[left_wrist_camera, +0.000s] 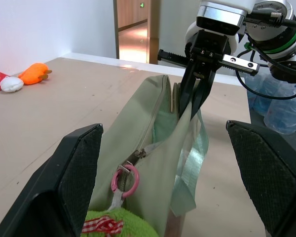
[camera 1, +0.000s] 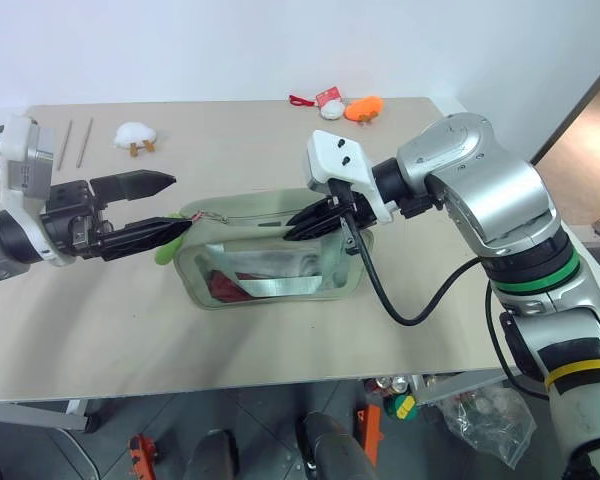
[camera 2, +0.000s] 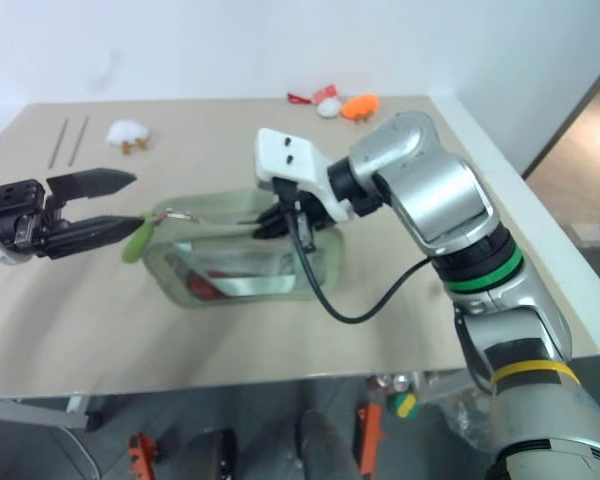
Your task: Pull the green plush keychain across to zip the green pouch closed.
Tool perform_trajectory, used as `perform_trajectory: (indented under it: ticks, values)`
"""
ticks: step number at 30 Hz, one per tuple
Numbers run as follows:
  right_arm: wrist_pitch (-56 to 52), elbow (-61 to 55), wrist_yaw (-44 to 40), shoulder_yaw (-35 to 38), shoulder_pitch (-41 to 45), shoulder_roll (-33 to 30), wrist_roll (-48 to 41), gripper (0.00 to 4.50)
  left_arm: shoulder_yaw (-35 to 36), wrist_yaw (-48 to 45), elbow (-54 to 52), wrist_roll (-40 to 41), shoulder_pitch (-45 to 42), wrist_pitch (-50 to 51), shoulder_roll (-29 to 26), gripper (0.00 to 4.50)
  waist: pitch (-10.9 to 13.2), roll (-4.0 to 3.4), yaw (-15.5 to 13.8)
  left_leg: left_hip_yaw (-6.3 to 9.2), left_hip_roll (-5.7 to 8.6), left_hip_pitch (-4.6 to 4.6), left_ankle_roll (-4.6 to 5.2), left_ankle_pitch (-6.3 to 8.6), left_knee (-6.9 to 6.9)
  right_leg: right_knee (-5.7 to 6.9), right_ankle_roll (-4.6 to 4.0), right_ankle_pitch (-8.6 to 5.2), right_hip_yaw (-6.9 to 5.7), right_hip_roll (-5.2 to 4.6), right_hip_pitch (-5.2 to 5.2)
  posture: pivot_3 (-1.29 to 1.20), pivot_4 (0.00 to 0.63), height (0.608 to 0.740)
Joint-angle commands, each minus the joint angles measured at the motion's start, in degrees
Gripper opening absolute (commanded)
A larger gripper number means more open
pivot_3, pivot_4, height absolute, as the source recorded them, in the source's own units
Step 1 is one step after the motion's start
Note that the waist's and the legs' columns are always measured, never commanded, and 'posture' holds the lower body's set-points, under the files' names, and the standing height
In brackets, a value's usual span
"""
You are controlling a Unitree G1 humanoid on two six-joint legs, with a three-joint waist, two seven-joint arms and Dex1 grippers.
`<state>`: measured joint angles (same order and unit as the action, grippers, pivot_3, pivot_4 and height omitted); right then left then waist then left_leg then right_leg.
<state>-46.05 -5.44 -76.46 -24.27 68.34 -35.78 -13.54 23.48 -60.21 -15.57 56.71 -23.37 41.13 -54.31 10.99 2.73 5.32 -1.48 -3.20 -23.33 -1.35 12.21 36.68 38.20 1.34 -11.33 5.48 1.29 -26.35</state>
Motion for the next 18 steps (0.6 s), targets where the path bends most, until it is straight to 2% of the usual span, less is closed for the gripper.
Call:
perform_trajectory:
  ticks: [1,3,4,8,9,14,18]
  values:
    - [2.2,-2.61,0.41,1.46,-0.89,0.73,-1.11,0.69,1.98,0.25,-0.94,0.63,-0.48,-0.89,-0.07,4.16,0.0,0.0,0.04,0.0,-0.02,0.0,0.0,0.0,0.0,0.0,-0.01,0.0,0.0,0.02,0.0,0.0,0.15,0.74]
    - [3.25,-2.91,0.54,1.08,-1.67,0.33,-0.68,1.4,1.92,0.33,-0.96,0.57,-0.51,-0.89,-0.11,4.16,0.0,0.0,0.03,0.02,-0.04,0.0,0.0,0.0,0.0,0.0,-0.02,0.01,-0.01,0.04,0.0,0.0,0.15,0.74]
    - [3.51,-2.94,0.98,0.87,-1.99,0.21,-0.23,1.6,1.89,0.41,-1.05,0.56,-0.48,-0.89,-0.07,4.16,0.0,0.0,0.01,0.02,-0.04,-0.01,0.0,0.0,0.0,0.0,-0.02,0.01,-0.01,0.04,0.0,0.0,0.15,0.74]
    - [4.79,-0.44,1.58,1.02,-1.59,-0.59,1.27,3.09,1.56,0.8,-1.45,0.66,-0.7,-0.75,0.03,4.16,0.0,0.0,-0.02,0.0,-0.03,-0.03,0.0,0.0,0.01,-0.01,0.0,0.01,0.04,0.03,0.0,0.0,0.15,0.74]
    - [4.88,0.69,1.6,1.67,-0.98,-0.84,1.28,3.32,1.49,0.96,-1.56,0.75,-0.8,-0.67,0.05,4.16,0.0,0.0,-0.03,0.0,-0.02,-0.03,0.0,0.0,0.01,-0.01,0.0,0.01,0.03,0.02,0.0,0.0,0.15,0.74]
    - [4.72,5.92,-2.34,8.68,3.44,-4.82,-3.16,3.32,1.34,1.71,-2.06,1.32,-1.08,-0.15,0.03,4.16,0.01,0.0,-0.15,-0.01,0.0,-0.04,0.0,0.0,0.02,-0.01,0.0,0.01,0.05,0.02,-0.01,0.0,0.15,0.74]
    - [7.49,5.73,-6.74,12.42,0.98,-11.14,-5.11,3.32,1.42,2.24,-2.43,1.66,-0.97,0.2,0.08,4.16,0.0,0.02,-0.44,0.01,0.0,-0.03,0.0,0.03,-0.05,-0.04,-0.02,-0.09,0.02,0.02,0.01,0.0,0.15,0.74]
